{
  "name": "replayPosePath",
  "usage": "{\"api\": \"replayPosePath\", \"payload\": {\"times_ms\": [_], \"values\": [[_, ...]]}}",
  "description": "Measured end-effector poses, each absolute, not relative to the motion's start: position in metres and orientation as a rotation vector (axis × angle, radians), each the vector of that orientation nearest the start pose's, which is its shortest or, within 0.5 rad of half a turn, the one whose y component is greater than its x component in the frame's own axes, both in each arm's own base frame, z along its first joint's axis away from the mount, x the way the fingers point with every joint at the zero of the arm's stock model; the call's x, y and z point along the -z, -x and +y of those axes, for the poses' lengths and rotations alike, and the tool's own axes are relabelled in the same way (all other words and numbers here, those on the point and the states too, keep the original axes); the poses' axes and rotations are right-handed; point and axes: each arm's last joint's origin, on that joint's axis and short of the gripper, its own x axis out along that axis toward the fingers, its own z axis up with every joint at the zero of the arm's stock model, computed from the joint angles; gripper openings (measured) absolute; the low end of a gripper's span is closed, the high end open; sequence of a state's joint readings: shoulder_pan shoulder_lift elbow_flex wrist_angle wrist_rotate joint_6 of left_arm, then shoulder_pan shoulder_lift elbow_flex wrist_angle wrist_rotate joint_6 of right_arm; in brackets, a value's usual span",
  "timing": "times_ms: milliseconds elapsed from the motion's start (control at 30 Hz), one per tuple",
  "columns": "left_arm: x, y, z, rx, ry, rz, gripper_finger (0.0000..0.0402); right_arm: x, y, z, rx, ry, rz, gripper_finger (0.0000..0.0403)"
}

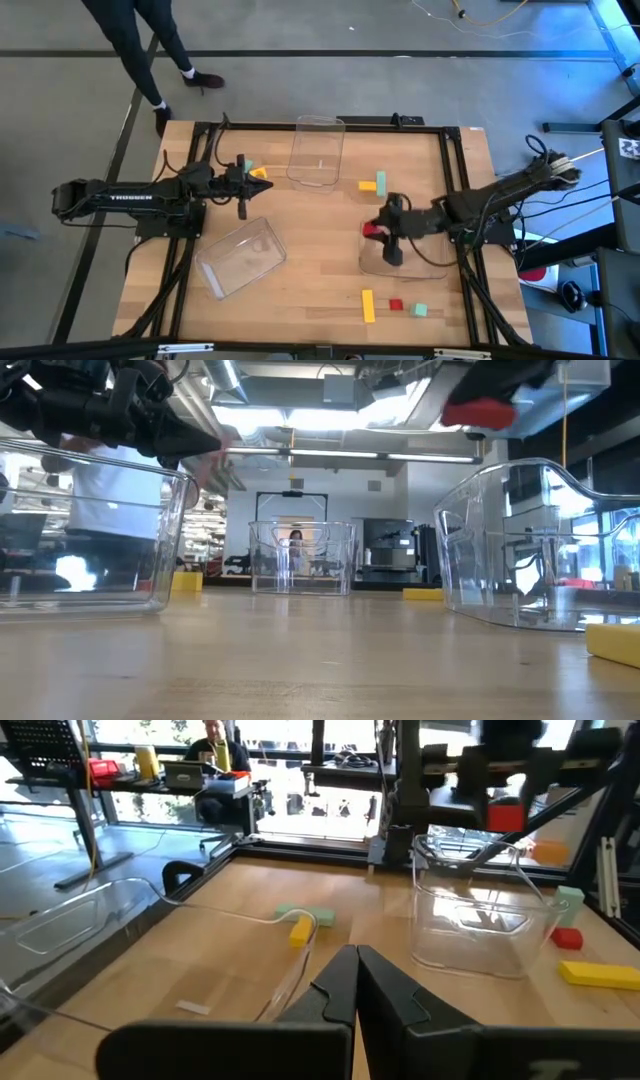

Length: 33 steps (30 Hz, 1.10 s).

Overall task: Sort & place blocks by color
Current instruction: Put the top right red block into the bottom right transparent bin

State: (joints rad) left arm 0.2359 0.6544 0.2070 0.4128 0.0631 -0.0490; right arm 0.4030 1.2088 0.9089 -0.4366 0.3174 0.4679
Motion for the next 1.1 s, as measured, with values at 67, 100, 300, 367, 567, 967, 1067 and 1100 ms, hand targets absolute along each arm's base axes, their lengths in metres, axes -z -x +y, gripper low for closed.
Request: {"api": "replayPosePath", "payload": {"times_ms": [67, 100, 300, 367, 567, 967, 1067, 1100], "values": [[-0.209, -0.150, 0.034, -0.174, 0.054, 0.030, 0.0000, -0.272, -0.231, 0.102, 0.096, -0.223, 0.780, 0.0133], [-0.209, -0.150, 0.034, -0.179, 0.054, 0.030, 0.0000, -0.268, -0.230, 0.108, 0.110, -0.235, 0.834, 0.0133], [-0.209, -0.150, 0.036, -0.254, 0.053, 0.029, 0.0000, -0.224, -0.233, 0.126, 0.219, -0.265, 1.125, 0.0133], [-0.209, -0.150, 0.037, -0.261, 0.052, 0.029, 0.0000, -0.211, -0.238, 0.129, 0.229, -0.247, 1.182, 0.0133], [-0.209, -0.150, 0.037, -0.261, 0.052, 0.029, 0.0000, -0.184, -0.248, 0.135, 0.241, -0.161, 1.255, 0.0133], [-0.209, -0.150, 0.037, -0.261, 0.055, 0.029, 0.0000, -0.154, -0.260, 0.131, 0.310, -0.073, 1.315, 0.0150], [-0.209, -0.150, 0.037, -0.262, 0.055, 0.029, 0.0000, -0.153, -0.261, 0.129, 0.314, -0.078, 1.321, 0.0193], [-0.209, -0.150, 0.037, -0.261, 0.055, 0.029, 0.0000, -0.153, -0.261, 0.128, 0.314, -0.082, 1.324, 0.0206]]}}
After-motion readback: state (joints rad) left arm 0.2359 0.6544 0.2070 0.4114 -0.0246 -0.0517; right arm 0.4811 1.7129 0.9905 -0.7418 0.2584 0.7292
